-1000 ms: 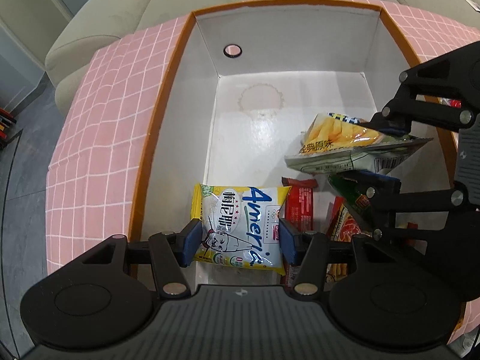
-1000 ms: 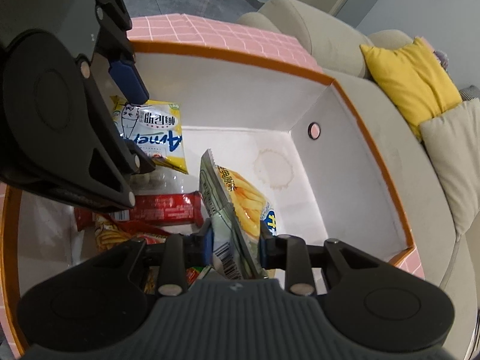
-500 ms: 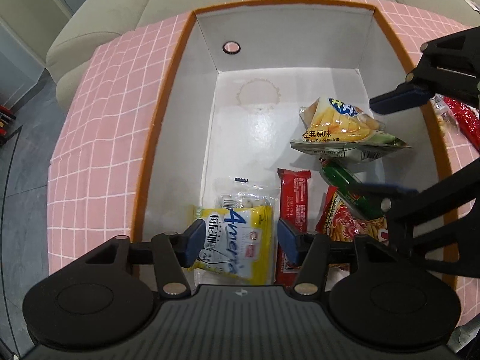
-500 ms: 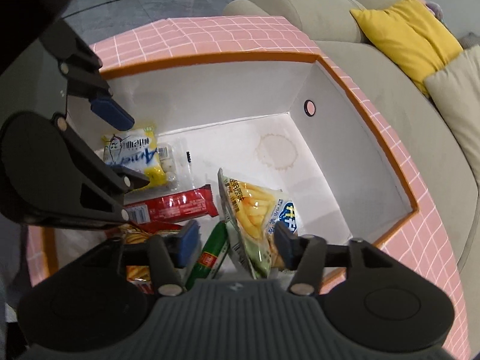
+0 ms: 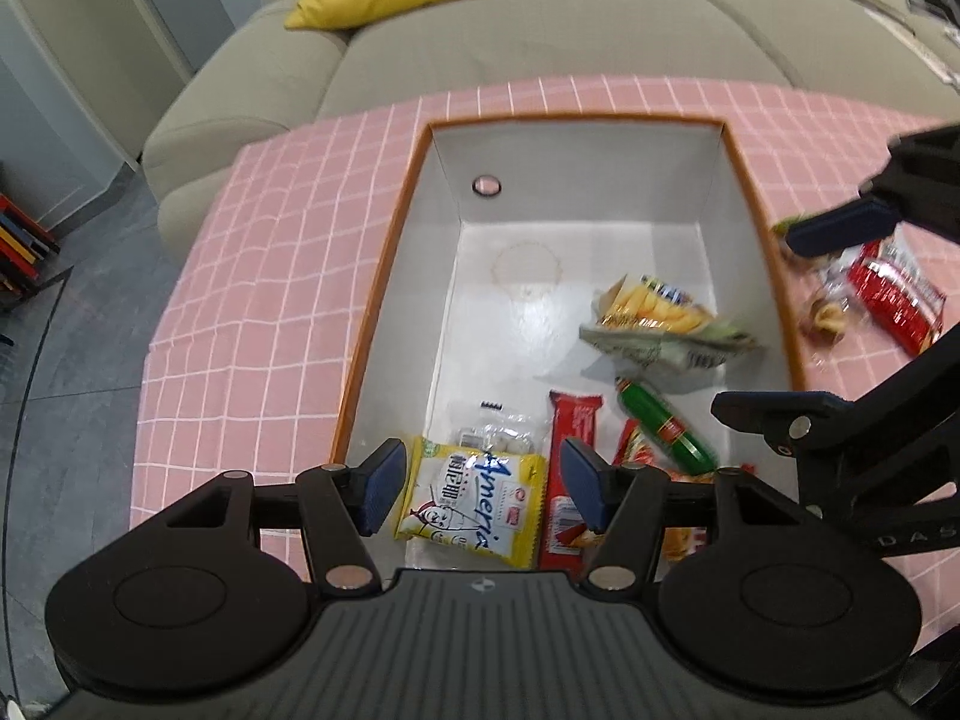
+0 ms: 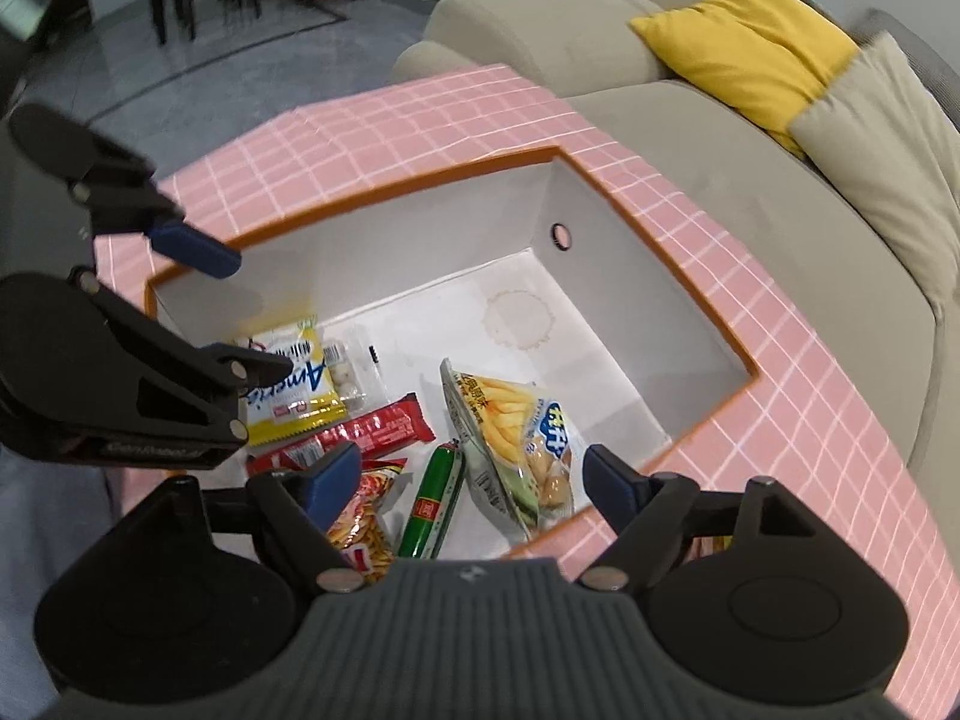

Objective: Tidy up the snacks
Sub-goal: 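Open both tools to drop the Ameria pack and chip bag into the box, then move both tools back toward the remaining snacks on the table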

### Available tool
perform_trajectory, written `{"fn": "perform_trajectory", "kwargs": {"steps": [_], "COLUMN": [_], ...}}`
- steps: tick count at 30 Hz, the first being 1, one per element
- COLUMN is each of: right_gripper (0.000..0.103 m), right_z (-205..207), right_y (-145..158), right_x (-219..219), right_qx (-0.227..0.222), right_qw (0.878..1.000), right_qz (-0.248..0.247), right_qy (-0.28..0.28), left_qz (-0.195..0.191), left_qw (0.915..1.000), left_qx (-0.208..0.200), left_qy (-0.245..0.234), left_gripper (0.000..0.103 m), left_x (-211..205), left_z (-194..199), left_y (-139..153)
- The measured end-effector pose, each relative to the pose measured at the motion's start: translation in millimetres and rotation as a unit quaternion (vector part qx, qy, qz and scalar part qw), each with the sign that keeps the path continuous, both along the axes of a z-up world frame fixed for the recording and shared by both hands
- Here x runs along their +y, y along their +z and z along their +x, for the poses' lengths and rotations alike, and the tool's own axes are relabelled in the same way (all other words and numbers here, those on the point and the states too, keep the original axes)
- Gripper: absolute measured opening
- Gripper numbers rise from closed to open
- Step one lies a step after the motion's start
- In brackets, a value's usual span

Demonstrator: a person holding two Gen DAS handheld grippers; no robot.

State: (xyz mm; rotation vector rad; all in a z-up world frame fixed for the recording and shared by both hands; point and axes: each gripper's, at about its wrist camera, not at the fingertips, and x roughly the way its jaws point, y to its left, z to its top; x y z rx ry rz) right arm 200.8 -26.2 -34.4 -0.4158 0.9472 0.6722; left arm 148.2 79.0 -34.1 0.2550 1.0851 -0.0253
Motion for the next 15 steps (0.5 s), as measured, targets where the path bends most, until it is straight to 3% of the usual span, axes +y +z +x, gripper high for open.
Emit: {"fn": "perform_trajectory", "kwargs": {"steps": [15], "right_gripper": [0.083], "right_z": [-49], "right_y": [31], "right_x": [-74], "right_qx": [-0.002], "right_qw": [0.989], "right_qz": [0.094], "right_qy": [-0.112], "left_qz": [-0.046], "left_qw": [0.9955], "left_qx": [-0.081], "left_qy": [0.019], "left_gripper": [0.07], "left_x": [-44], "left_z": [-45], "left_y": [49]}}
